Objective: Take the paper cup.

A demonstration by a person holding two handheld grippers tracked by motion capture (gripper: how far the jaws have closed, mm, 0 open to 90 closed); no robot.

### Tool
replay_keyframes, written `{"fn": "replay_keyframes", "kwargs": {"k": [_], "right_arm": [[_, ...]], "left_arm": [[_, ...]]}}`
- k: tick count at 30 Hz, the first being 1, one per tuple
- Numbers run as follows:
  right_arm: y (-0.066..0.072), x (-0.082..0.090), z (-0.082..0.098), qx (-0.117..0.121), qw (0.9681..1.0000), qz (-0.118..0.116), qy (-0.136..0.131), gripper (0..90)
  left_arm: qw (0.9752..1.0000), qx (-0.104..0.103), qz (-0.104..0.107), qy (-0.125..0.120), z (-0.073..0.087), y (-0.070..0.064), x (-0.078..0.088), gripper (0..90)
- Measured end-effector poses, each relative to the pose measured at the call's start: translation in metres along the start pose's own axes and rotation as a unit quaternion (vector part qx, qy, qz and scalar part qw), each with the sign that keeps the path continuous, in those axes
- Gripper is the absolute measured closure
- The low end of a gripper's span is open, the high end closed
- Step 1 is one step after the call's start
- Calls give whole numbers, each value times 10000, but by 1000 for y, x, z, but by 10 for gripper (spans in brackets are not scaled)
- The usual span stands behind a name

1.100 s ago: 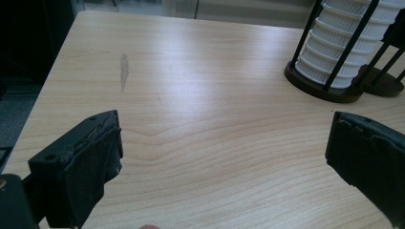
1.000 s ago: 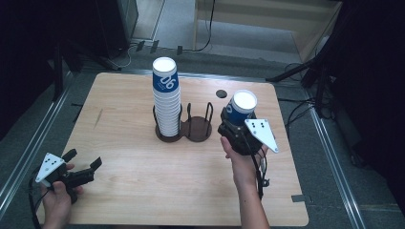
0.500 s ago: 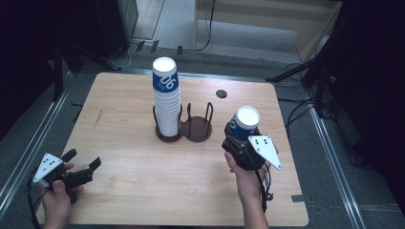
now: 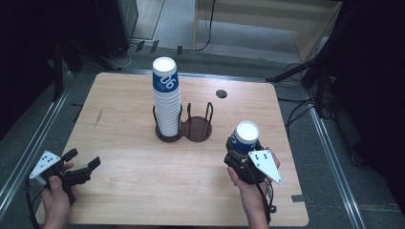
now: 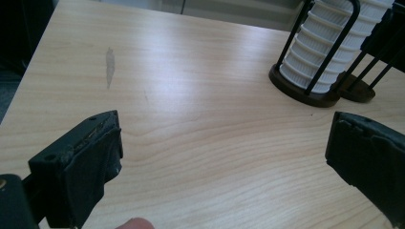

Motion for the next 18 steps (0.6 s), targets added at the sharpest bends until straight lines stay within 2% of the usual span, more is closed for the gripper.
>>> {"fn": "replay_keyframes", "kwargs": {"k": [2, 6, 7, 8, 9, 10, 12, 15, 18], "right_arm": [[0, 0, 1, 31, 10000, -10, 22, 210], [8, 1, 10, 52, 9999, -68, 137, 210], [11, 1, 12, 69, 9998, -81, 164, 210], [19, 0, 18, 164, 9995, -137, 235, 209], [19, 0, 18, 164, 9995, -137, 235, 209], [27, 0, 21, 317, 9990, -142, 271, 208], [31, 0, 23, 396, 9987, -149, 298, 207], [40, 0, 26, 555, 9977, -138, 353, 207], [48, 1, 30, 716, 9966, -155, 366, 206]], "left_arm": [[10000, 29, 36, -37, -5, -4, -2, 0], [9995, 79, 268, -146, -17, -16, -8, 0], [9994, -9, 339, -121, -20, -24, -10, 0], [9986, -238, 459, -50, -23, -36, -15, 0], [9986, -238, 459, -50, -23, -36, -15, 0], [9982, -307, 508, 12, -23, -42, -18, 0], [9970, -421, 644, 82, -26, -53, -21, 0], [9946, -579, 837, 204, -29, -67, -25, 0], [9916, -608, 1089, 331, -30, -76, -28, 0]]}}
Point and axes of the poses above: each handheld gripper's, and its own axes: x roughly backward along the jaws, z roughly out of its underside, y roughly to its left, the point moved 4 cm from there along -x, roughly forward along the jaws, and after that the axes turned 3 degrees about z, right-handed, at the moved point
